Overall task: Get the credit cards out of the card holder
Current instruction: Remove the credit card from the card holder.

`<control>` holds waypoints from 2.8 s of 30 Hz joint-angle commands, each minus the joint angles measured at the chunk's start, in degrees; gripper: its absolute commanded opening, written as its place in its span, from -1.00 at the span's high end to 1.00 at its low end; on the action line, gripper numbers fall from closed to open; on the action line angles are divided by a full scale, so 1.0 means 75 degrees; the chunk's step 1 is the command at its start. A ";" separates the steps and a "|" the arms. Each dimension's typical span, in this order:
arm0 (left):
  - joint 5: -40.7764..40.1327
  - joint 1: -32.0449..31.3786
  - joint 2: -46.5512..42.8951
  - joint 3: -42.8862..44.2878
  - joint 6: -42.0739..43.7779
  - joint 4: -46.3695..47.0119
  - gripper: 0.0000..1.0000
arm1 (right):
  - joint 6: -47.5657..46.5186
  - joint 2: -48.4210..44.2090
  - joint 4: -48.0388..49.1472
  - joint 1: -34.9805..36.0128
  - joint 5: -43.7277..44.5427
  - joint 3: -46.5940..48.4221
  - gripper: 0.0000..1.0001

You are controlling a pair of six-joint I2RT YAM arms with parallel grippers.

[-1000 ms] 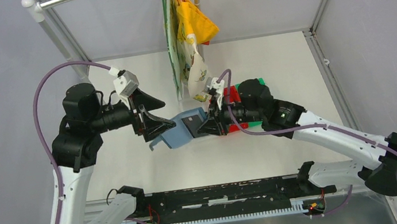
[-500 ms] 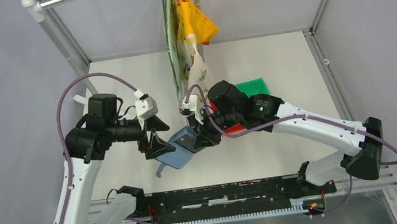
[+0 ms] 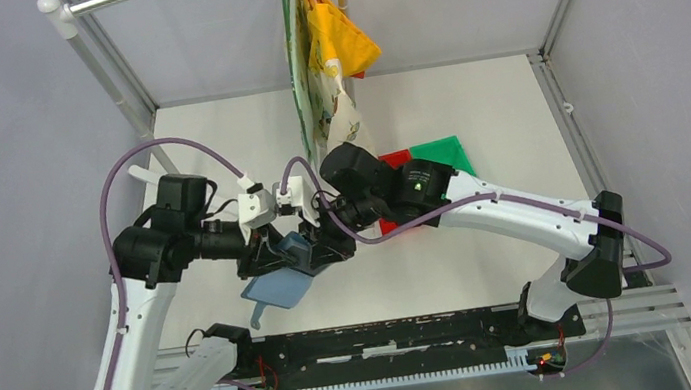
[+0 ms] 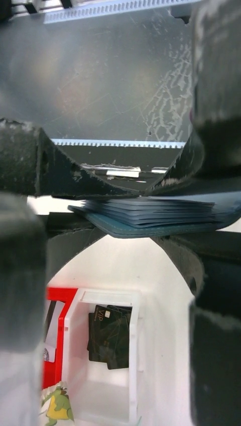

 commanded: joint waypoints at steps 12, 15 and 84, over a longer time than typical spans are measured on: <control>0.0649 -0.0031 -0.0389 0.0385 -0.2784 0.2654 0.96 | 0.1831 -0.2714 0.4757 -0.0181 0.1018 -0.2966 -0.58; 0.0620 -0.0023 -0.0689 0.0161 -0.4599 0.4404 0.96 | 0.2633 -0.3653 0.6660 -0.0270 0.1570 -0.4427 -0.73; 0.0902 -0.0055 0.0917 0.0789 0.1073 -0.1483 0.10 | -0.0569 -0.0501 -0.0122 -0.0426 -0.0362 0.0394 1.00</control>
